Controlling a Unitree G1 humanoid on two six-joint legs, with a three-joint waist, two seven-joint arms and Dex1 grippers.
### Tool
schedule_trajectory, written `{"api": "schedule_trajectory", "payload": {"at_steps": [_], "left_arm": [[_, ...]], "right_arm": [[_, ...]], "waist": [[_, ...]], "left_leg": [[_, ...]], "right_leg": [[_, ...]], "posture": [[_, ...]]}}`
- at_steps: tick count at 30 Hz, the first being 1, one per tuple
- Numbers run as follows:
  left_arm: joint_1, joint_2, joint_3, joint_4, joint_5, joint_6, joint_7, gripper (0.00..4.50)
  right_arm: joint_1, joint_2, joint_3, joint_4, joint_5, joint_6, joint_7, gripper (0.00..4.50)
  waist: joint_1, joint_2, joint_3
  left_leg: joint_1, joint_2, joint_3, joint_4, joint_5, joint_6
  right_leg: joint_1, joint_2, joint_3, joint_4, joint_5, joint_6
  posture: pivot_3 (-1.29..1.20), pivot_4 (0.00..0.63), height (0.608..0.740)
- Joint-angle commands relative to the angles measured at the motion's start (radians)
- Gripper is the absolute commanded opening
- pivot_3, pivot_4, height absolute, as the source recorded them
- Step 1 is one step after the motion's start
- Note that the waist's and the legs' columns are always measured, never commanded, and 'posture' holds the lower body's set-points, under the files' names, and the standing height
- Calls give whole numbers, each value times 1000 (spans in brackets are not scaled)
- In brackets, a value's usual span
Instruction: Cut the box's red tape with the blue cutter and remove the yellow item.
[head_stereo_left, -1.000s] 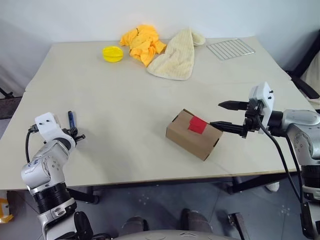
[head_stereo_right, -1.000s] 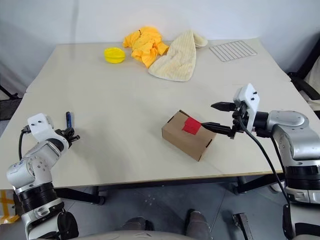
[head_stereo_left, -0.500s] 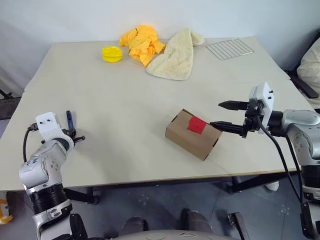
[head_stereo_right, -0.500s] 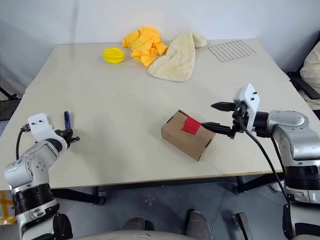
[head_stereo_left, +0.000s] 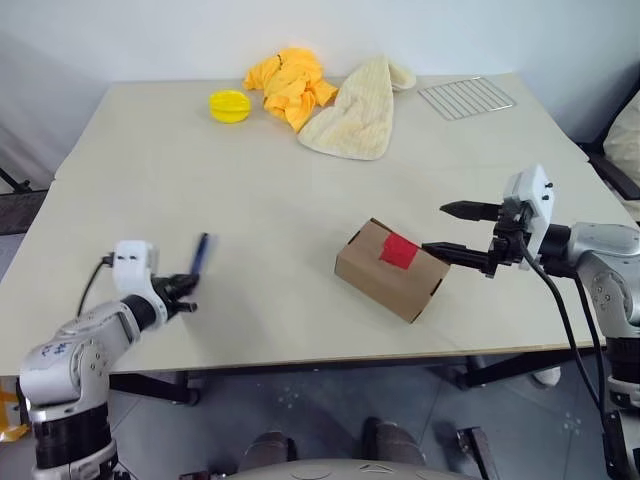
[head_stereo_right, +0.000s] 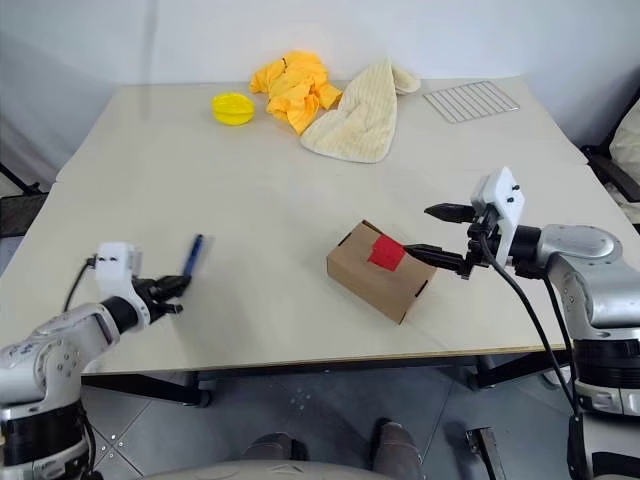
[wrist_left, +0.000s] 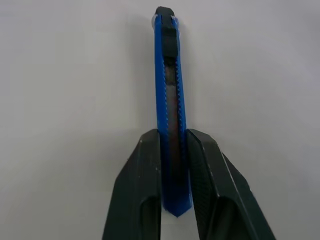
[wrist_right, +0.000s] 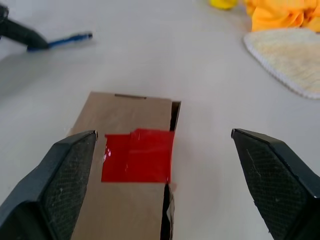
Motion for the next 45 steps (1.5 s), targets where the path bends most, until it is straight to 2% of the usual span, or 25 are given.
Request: {"api": "schedule_trajectory", "payload": {"at_steps": [1,4,6,8,12,15,22,26,34,45], "left_arm": [[69,62,-15,-126,-135,28,-145,454],[174,159,-103,-195,-178,-40,-326,454],[207,258,-206,-181,-111,-130,-417,454],[189,373,-342,-142,17,-284,-504,454],[98,442,-485,-30,171,-474,-559,454],[10,423,-537,69,239,-578,-576,455],[-135,345,-599,237,332,-769,-596,455],[-150,342,-622,255,345,-789,-638,455],[-123,392,-648,226,363,-773,-729,455],[-80,419,-640,149,349,-712,-749,455]], "right_arm": [[2,-20,-48,-69,36,18,-14,4500],[1,-20,-51,-165,82,74,-35,4500],[-2,-20,-42,-253,120,123,-54,4500],[-20,-20,0,-364,150,211,-99,4500],[-24,-9,77,-512,166,260,-135,4500],[-31,1,145,-551,133,281,-178,3892],[-26,12,384,-562,-23,251,-205,1368],[-39,14,506,-550,-109,246,-194,10],[-104,112,666,-381,-289,121,-170,10],[-133,206,700,-246,-373,-13,-82,10]], "waist": [[-1,-1,0],[-2,0,1],[-2,1,1],[1,2,2],[7,2,1],[8,2,1],[7,2,1],[6,2,1],[-4,2,1],[-24,2,1]], "left_leg": [[0,0,0,0,0,0],[-1,0,0,0,0,0],[-1,0,0,0,-1,-1],[-1,1,0,-1,-1,-2],[-2,1,0,-1,-1,-2],[-2,1,0,-1,-1,-2],[-2,1,0,0,0,-1],[-2,1,0,0,0,-1],[-2,1,0,0,0,-1],[-1,1,0,-2,0,-1]], "right_leg": [[0,0,0,0,0,0],[-1,0,0,0,-1,-1],[-2,0,0,0,-1,-2],[-3,1,0,1,-2,-3],[-4,1,0,2,-3,-5],[-4,1,0,2,-3,-5],[-4,1,0,4,-3,-5],[-4,1,-1,4,-2,-5],[-4,1,-1,4,-3,-5],[-4,1,-2,4,-3,-5]], "posture": [[0,150,740],[0,150,740],[0,150,740],[0,150,740],[0,150,740],[0,150,740],[0,150,740],[0,150,740],[0,150,740],[0,150,740]]}}
